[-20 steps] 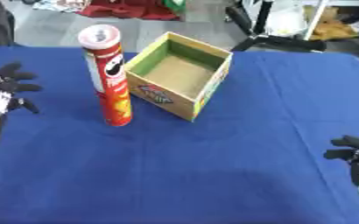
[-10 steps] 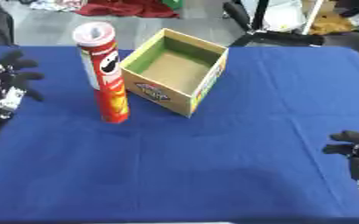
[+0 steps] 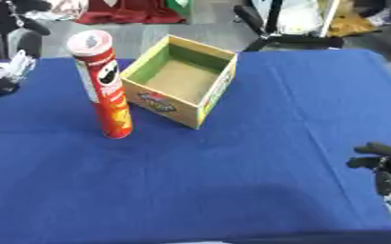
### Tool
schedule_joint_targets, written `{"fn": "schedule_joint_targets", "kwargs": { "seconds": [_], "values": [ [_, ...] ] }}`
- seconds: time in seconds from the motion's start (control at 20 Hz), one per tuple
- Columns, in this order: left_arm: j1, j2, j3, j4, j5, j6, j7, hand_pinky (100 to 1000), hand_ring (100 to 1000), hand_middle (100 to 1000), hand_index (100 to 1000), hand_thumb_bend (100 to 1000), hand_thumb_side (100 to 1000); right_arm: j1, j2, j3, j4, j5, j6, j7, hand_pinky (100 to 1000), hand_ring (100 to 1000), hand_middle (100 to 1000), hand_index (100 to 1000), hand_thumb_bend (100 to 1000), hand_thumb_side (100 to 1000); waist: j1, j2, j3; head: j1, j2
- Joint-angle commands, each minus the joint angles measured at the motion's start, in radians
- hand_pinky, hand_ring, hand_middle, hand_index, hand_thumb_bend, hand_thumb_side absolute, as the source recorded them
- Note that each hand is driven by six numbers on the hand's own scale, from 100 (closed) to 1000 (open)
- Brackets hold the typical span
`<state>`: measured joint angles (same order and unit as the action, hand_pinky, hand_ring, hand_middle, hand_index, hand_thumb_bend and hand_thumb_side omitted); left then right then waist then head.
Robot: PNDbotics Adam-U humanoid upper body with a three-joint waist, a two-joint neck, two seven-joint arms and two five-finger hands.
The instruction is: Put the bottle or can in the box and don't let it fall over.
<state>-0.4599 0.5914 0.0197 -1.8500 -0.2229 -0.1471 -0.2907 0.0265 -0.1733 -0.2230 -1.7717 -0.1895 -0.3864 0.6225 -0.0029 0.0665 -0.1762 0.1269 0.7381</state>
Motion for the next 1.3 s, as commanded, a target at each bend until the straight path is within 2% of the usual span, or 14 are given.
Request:
{"fn": "schedule_joint_targets", "kwargs": {
  "seconds": [0.05, 0.2, 0.4, 0.8, 1.0, 1.3],
  "values": [
    [-0.071, 0.110, -0.024, 0.068, -0.049, 0.018, -0.034, 771, 878, 881, 1000, 100, 406, -0.008, -0.023, 0.007, -0.006, -0.009, -0.001, 0.010, 828, 696, 758, 849, 100, 481, -0.002, -0.018, -0.009, 0.012, -0.001],
    [-0.151, 0.190, -0.057, 0.148, -0.071, 0.012, -0.070, 808, 884, 886, 1000, 100, 400, -0.012, -0.022, 0.015, -0.005, -0.015, 0.000, 0.019, 829, 696, 758, 849, 100, 481, -0.005, -0.018, -0.024, 0.022, -0.004],
    [-0.254, 0.272, -0.104, 0.250, -0.042, -0.024, -0.119, 850, 891, 890, 1000, 100, 406, -0.019, -0.021, 0.023, -0.004, -0.022, 0.001, 0.028, 829, 697, 758, 850, 100, 482, -0.007, -0.017, -0.037, 0.032, -0.012],
    [-0.462, 0.208, -0.242, 0.467, -0.117, -0.150, -0.251, 928, 906, 905, 1000, 100, 536, -0.020, -0.021, 0.017, -0.004, -0.023, 0.002, 0.028, 829, 697, 758, 850, 100, 482, -0.006, -0.013, -0.024, 0.020, -0.020],
    [-0.507, 0.177, -0.262, 0.566, -0.161, -0.220, -0.322, 956, 915, 912, 1000, 100, 570, -0.019, -0.021, 0.017, -0.004, -0.022, 0.001, 0.027, 829, 697, 758, 850, 100, 481, -0.006, -0.012, -0.022, 0.018, -0.019],
    [-0.514, 0.163, -0.257, 0.620, -0.216, -0.324, -0.378, 977, 919, 914, 1000, 100, 600, -0.020, -0.021, 0.017, -0.004, -0.021, 0.000, 0.028, 829, 697, 758, 850, 100, 481, -0.006, -0.011, -0.021, 0.018, -0.017]
  ]
}}
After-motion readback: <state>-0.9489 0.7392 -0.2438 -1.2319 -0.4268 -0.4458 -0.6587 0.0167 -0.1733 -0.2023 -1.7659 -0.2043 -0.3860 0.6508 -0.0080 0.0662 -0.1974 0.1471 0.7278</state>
